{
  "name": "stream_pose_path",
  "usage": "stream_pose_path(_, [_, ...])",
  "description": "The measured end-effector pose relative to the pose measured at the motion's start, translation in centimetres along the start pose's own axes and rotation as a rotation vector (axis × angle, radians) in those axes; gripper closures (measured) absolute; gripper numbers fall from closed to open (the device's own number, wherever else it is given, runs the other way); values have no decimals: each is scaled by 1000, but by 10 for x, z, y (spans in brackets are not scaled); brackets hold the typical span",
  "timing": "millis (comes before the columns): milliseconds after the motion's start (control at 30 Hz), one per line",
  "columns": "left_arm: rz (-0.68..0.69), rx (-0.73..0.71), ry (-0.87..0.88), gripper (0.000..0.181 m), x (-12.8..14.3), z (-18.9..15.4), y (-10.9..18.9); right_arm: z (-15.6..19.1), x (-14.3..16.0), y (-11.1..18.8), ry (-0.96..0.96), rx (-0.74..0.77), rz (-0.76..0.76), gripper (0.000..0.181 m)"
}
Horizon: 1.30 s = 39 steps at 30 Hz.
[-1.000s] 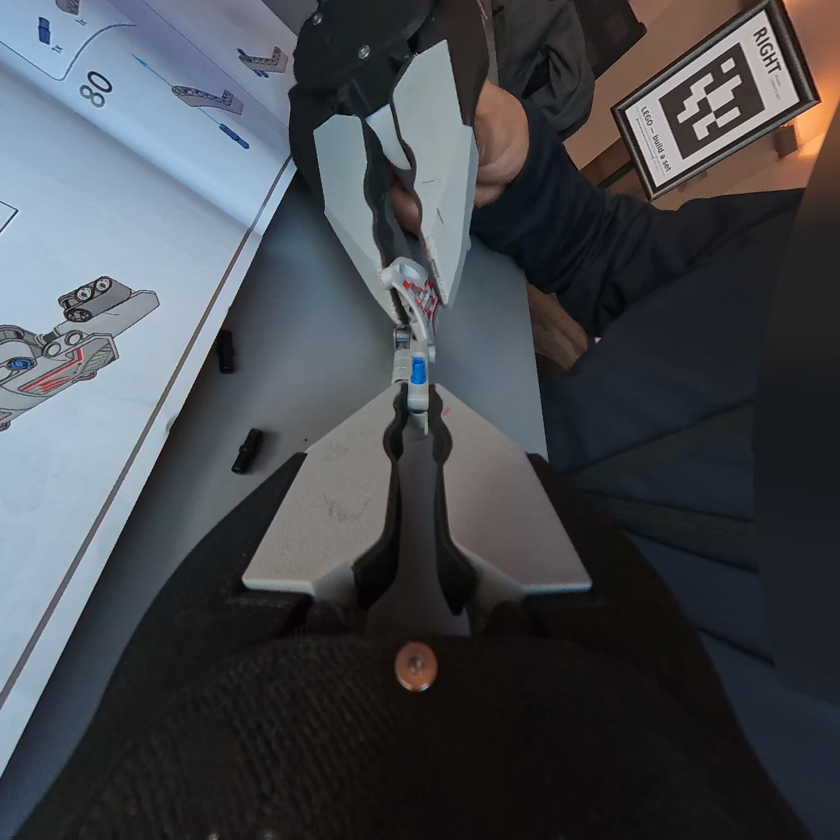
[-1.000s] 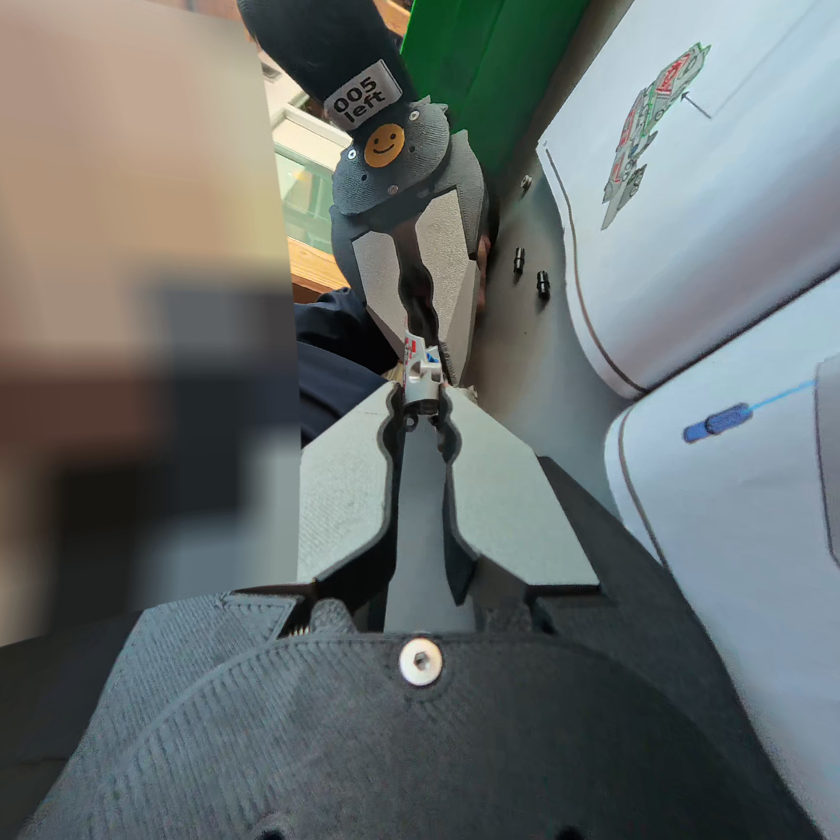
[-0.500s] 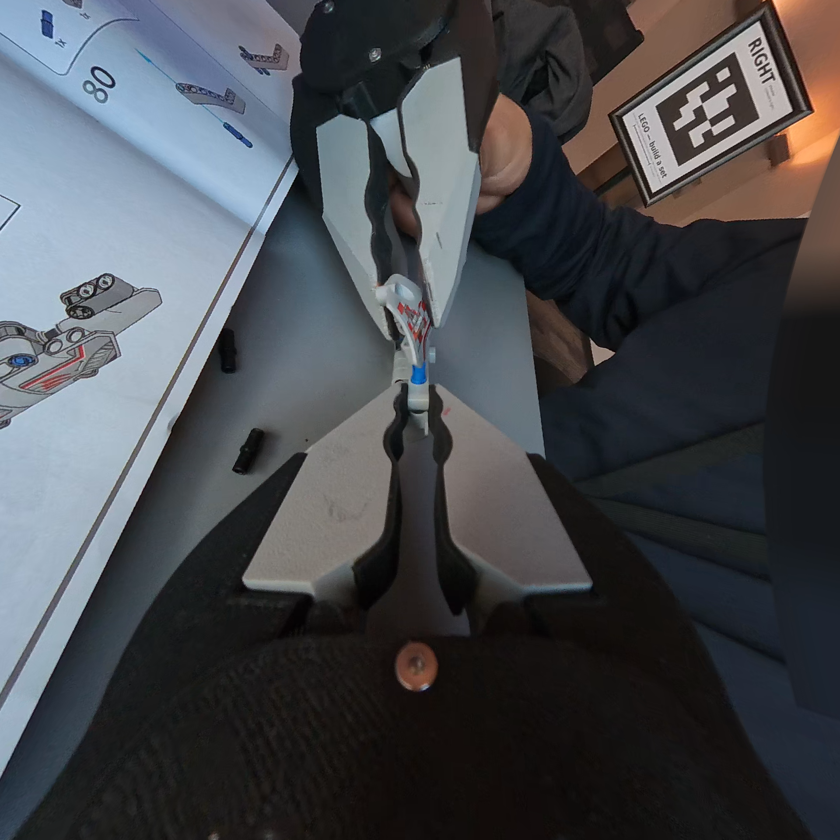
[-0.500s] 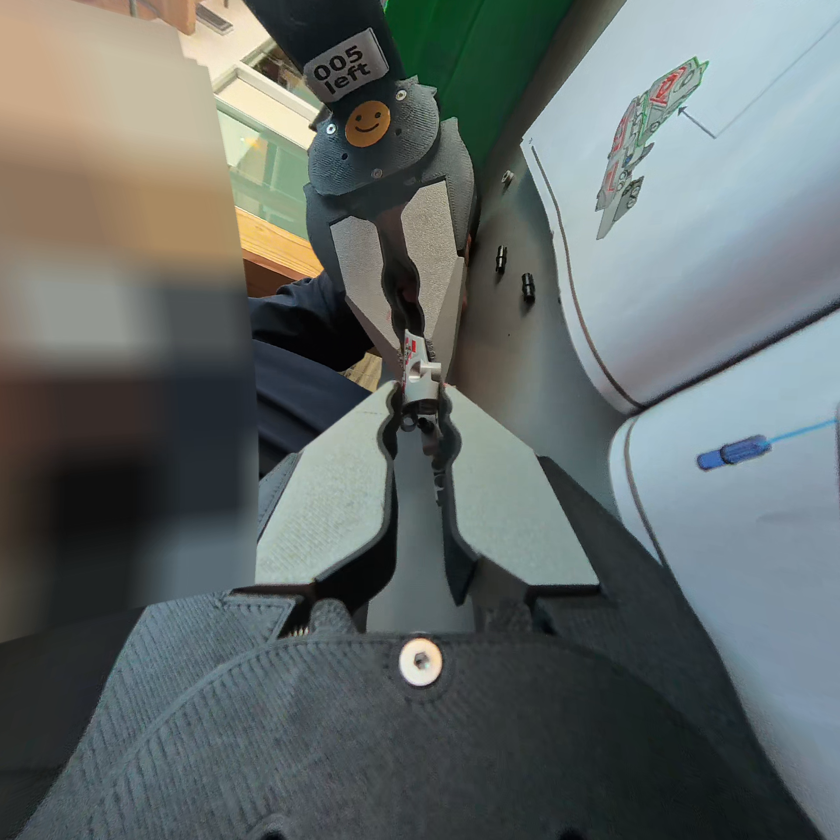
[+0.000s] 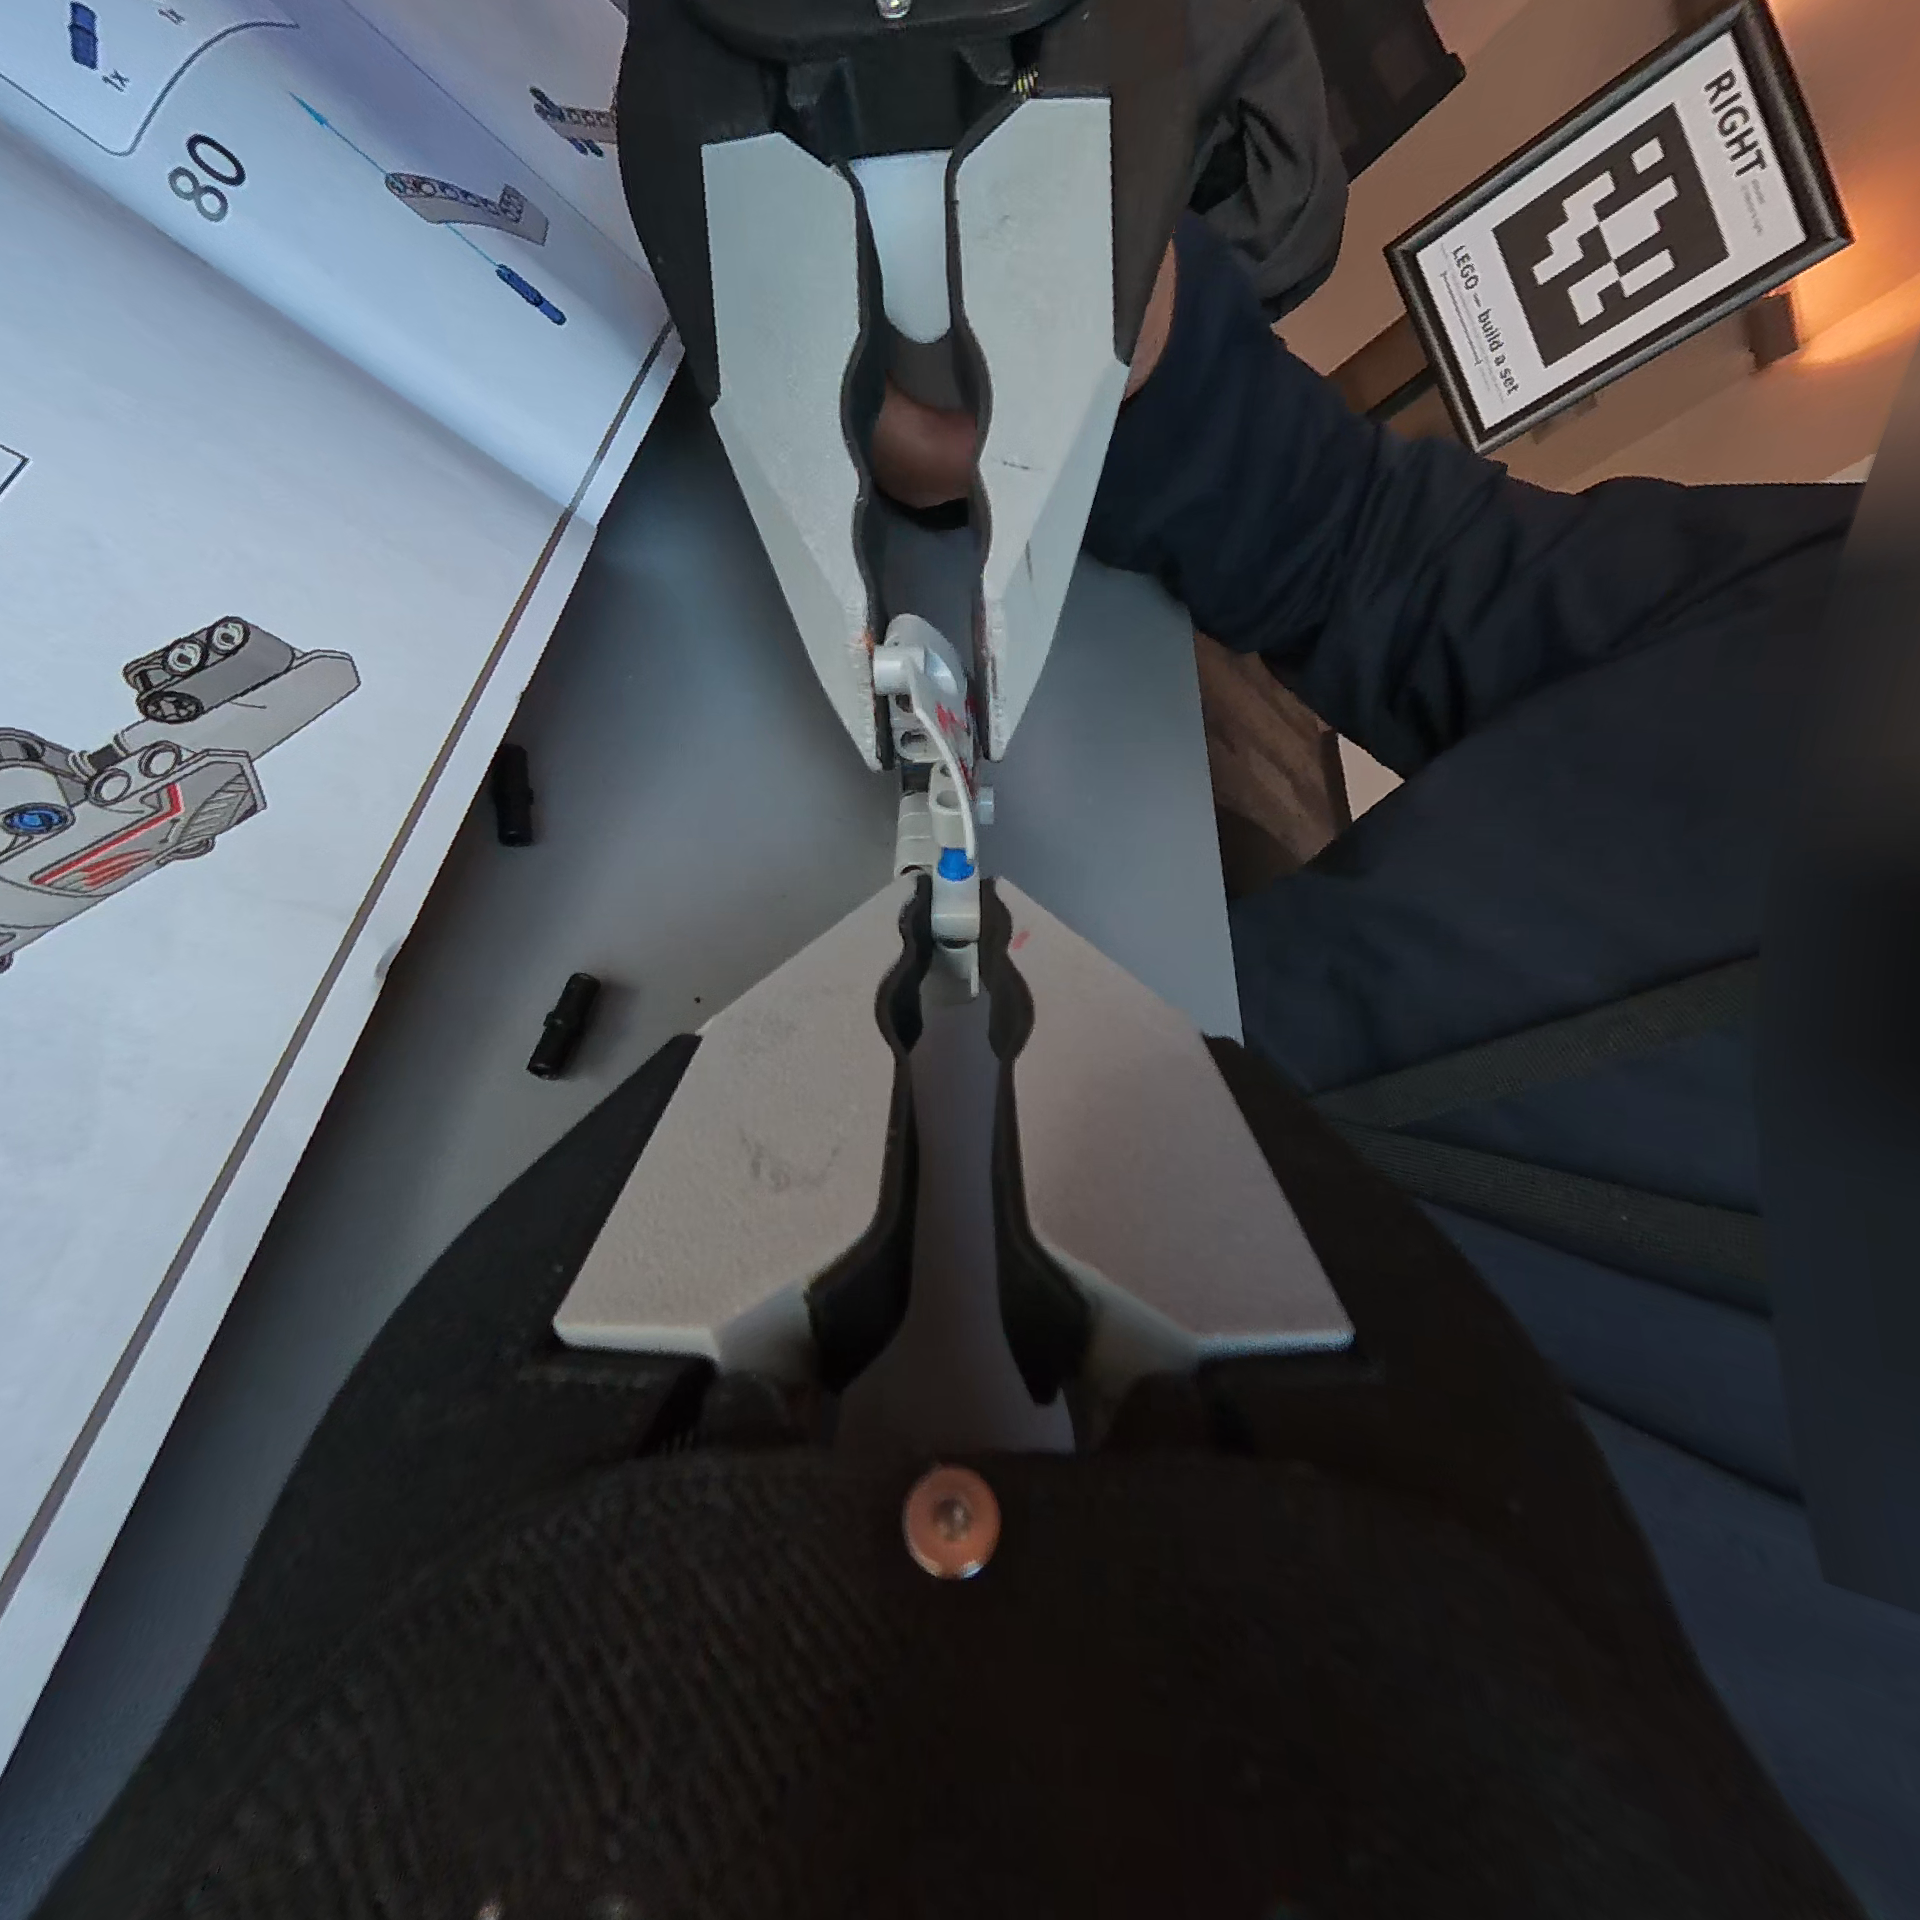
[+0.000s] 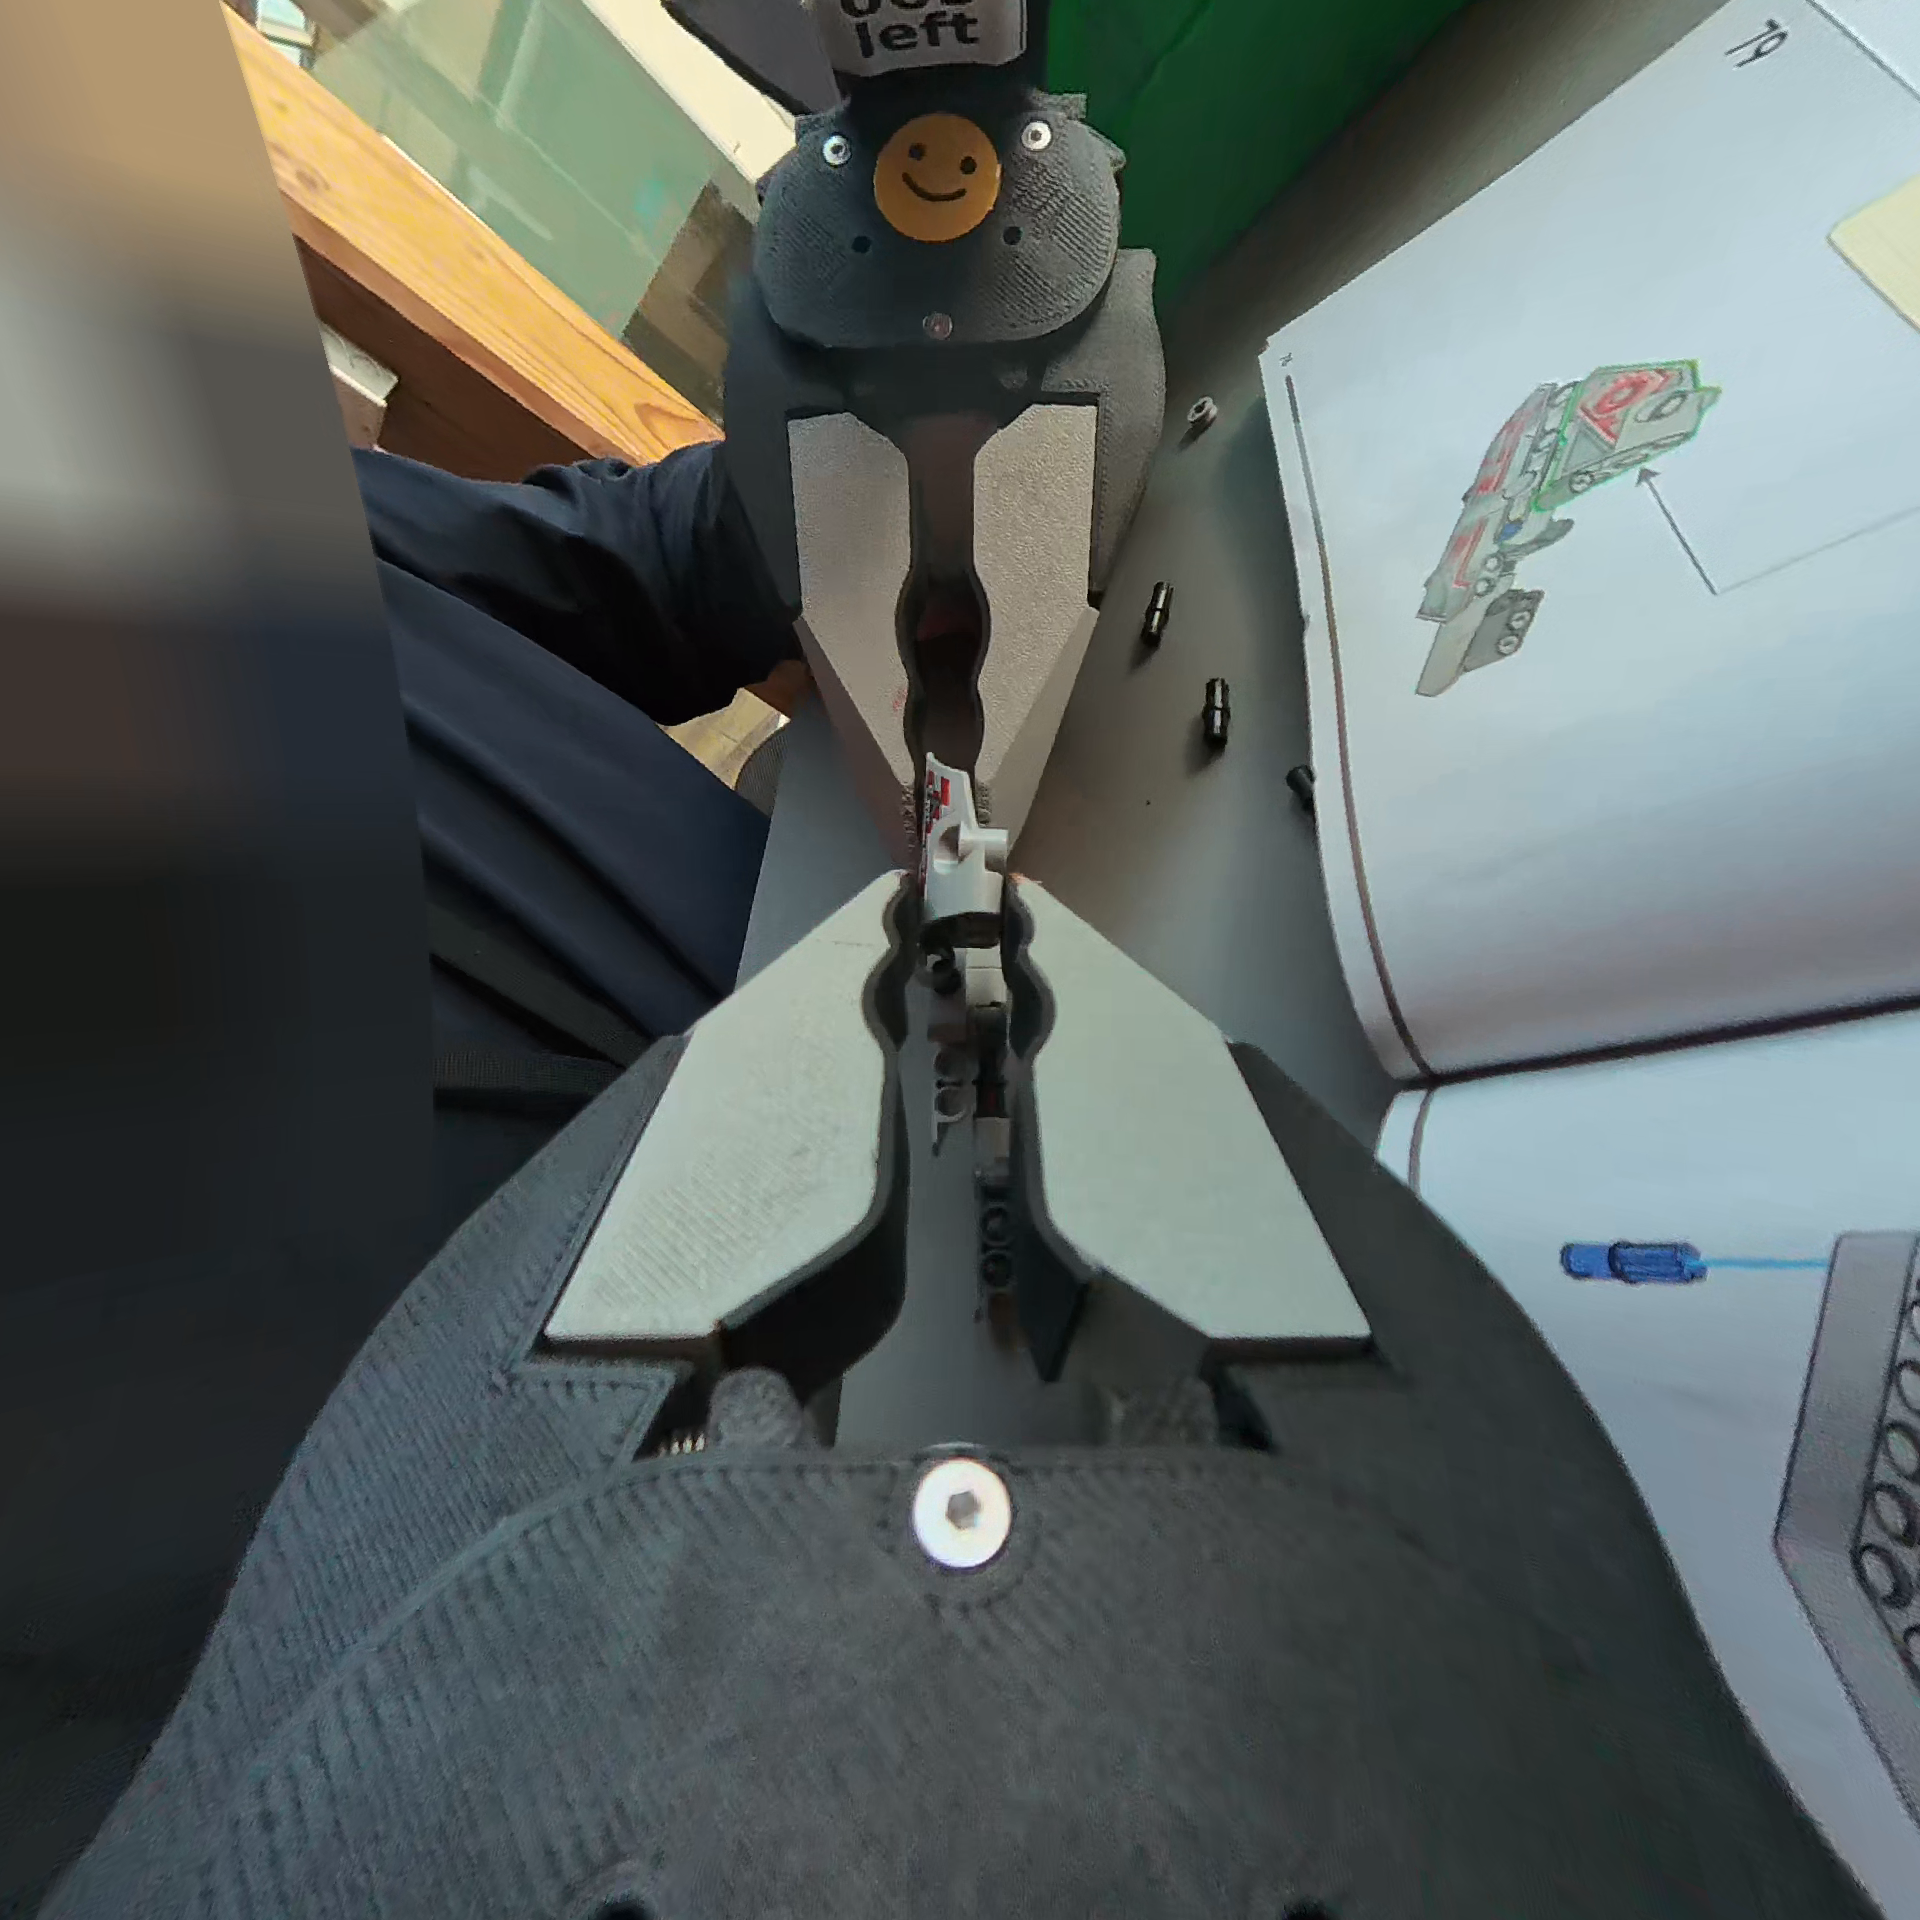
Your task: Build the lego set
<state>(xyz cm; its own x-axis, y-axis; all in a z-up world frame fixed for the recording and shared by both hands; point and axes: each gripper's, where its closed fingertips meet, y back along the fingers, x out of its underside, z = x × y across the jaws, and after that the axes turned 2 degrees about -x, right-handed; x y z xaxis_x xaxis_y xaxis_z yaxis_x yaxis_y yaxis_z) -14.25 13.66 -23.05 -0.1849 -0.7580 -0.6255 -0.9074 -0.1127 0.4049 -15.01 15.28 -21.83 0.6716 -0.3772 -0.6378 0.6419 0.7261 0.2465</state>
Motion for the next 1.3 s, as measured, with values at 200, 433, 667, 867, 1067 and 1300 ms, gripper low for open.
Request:
stream_pose_path(200, [0, -12, -6, 176, 0, 1, 0, -1, 0, 0, 61, 42, 9, 170])
stream_pose_path(433, [4, -26, -44, 176, 1, -1, 0, 1, 2, -1, 199, 116, 29, 170])
stream_pose_path(667, [29, -91, -159, 176, 7, -4, -2, 7, 6, -5, 331, 177, 125, 170])
stream_pose_path(867, [36, -197, -321, 176, 11, -7, -3, 14, 10, -9, 530, 348, 157, 169])
stream_pose_path(1067, [42, -297, -489, 176, 15, -11, -7, 21, 18, -9, 828, 732, 264, 169])
stream_pose_path(1300, [86, -347, -568, 176, 20, -9, -10, 22, 22, -13, 848, 616, 303, 169])
